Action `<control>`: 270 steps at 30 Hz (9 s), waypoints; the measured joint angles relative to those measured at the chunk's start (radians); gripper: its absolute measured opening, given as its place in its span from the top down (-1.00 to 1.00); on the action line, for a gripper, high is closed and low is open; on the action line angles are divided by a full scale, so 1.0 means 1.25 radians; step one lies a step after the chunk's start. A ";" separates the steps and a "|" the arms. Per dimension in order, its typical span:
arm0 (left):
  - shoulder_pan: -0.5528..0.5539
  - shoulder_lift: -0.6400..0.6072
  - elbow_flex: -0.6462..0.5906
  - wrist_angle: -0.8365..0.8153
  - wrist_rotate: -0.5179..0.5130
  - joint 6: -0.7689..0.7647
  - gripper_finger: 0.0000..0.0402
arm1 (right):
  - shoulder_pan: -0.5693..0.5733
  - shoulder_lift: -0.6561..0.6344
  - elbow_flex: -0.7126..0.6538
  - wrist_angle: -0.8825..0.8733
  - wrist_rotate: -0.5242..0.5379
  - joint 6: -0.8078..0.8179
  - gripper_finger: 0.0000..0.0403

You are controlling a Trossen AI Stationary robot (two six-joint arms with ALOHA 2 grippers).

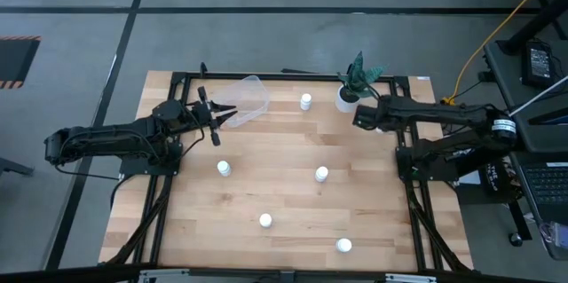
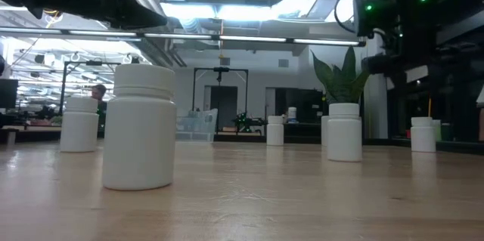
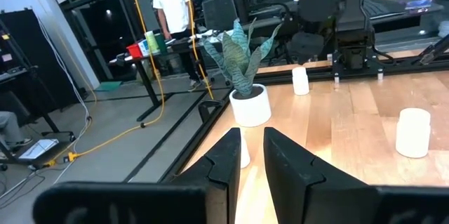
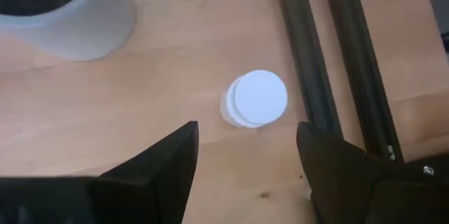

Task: Pick and place pill bottles into a basket
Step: Put the white pill bottle into the transparent container

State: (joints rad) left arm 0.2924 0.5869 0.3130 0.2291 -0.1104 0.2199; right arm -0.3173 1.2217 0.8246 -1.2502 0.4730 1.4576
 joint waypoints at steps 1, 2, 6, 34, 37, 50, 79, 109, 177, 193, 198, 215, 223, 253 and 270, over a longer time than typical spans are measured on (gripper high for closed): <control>0.000 0.000 0.000 0.000 0.000 0.000 0.70 | -0.012 0.000 0.000 0.000 -0.009 -0.008 -0.20; 0.000 0.000 0.000 0.000 0.001 -0.003 0.70 | -0.024 0.000 0.000 0.001 -0.013 -0.021 -0.20; -0.001 0.000 0.000 0.000 0.003 -0.019 0.69 | -0.063 0.000 0.000 0.001 -0.019 -0.046 -0.20; -0.001 0.000 0.000 -0.001 0.003 -0.049 0.69 | -0.216 0.000 -0.119 0.228 -0.135 -0.220 -0.20; -0.001 0.000 0.000 -0.001 0.003 -0.049 0.69 | -0.232 0.000 -0.122 0.223 -0.124 -0.222 -0.20; -0.001 0.000 0.000 -0.001 0.003 -0.048 0.69 | -0.236 0.000 -0.124 0.234 -0.101 -0.238 -0.20; -0.001 0.000 0.000 -0.001 0.002 -0.055 0.72 | -0.236 -0.001 -0.123 0.256 -0.098 -0.334 0.26; -0.001 0.000 0.000 -0.013 0.026 -0.055 0.70 | 0.008 -0.193 -0.123 0.689 -0.206 -0.795 0.26; -0.010 0.225 0.103 0.097 0.123 -0.060 -0.04 | 0.069 0.379 0.566 0.452 -0.493 -1.406 0.26; -0.040 0.229 0.103 0.108 0.125 -0.062 -0.04 | 0.069 0.378 0.566 0.440 -0.492 -1.421 0.26; -0.040 0.229 0.103 0.108 0.124 -0.062 -0.04 | 0.072 0.378 0.566 0.446 -0.492 -1.425 0.26; -0.039 0.302 0.125 0.089 0.132 -0.133 -0.04 | 0.075 0.378 0.566 0.477 -0.496 -1.466 0.26; -0.039 0.446 0.223 0.126 0.127 -0.045 -0.04 | 0.082 0.393 0.566 0.480 -0.521 -1.484 0.26; -0.039 0.656 0.323 0.179 0.162 -0.125 -0.04 | 0.081 0.393 0.566 0.487 -0.518 -1.529 0.26; -0.039 0.657 0.321 0.166 0.167 -0.139 -0.04 | 0.080 0.393 0.566 0.510 -0.521 -1.529 0.26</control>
State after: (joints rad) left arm 0.2440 1.4078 0.7147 0.4363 0.0984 0.0460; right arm -0.2169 1.7130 1.5316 -0.6121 -0.1782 -0.4538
